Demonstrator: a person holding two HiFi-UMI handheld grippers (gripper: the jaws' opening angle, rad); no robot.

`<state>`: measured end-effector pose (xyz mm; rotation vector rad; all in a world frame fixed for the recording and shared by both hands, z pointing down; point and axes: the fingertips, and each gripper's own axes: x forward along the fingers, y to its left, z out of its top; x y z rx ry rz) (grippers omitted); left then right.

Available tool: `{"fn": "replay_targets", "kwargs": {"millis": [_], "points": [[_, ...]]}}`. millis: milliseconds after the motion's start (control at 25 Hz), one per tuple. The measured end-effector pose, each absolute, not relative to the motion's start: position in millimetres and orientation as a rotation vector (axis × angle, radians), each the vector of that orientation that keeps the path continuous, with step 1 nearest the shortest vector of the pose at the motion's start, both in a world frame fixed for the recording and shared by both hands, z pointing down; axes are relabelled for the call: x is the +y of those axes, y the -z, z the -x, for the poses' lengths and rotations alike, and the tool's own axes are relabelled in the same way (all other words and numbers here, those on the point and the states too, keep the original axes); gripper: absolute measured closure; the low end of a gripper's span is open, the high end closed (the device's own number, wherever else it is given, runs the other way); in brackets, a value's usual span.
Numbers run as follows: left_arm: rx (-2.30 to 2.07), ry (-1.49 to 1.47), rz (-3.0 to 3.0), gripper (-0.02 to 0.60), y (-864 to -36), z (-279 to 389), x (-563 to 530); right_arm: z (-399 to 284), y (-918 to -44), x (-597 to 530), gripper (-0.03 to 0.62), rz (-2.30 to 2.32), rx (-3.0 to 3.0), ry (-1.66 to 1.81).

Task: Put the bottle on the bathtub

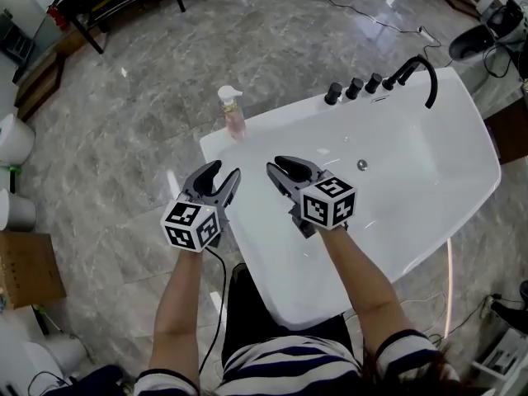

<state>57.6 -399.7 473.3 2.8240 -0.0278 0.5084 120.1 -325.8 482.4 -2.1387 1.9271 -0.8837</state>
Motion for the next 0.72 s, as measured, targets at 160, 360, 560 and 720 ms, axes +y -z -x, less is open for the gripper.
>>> {"fn": "replay_targets", "kwargs": {"millis": [160,360,560,720], "points": [[-0.021,-0.502,-2.800,0.391,-466,-47,-383,-112,-480,-312,0.476,2.134,1.909,0.896],[-0.023,-0.492,-2.758,0.445,-455,-31,-356,-98,-474,-296,0.485,2.140,1.895,0.904],[-0.054,-0.489,-2.696,0.484,-454,-12,-335,-87,-470,-278,0.512,2.165,1.874,0.910],[-0.098,-0.503,-2.657,0.512,-455,0,-328,-82,-465,-265,0.533,2.169,1.833,0.914]]}}
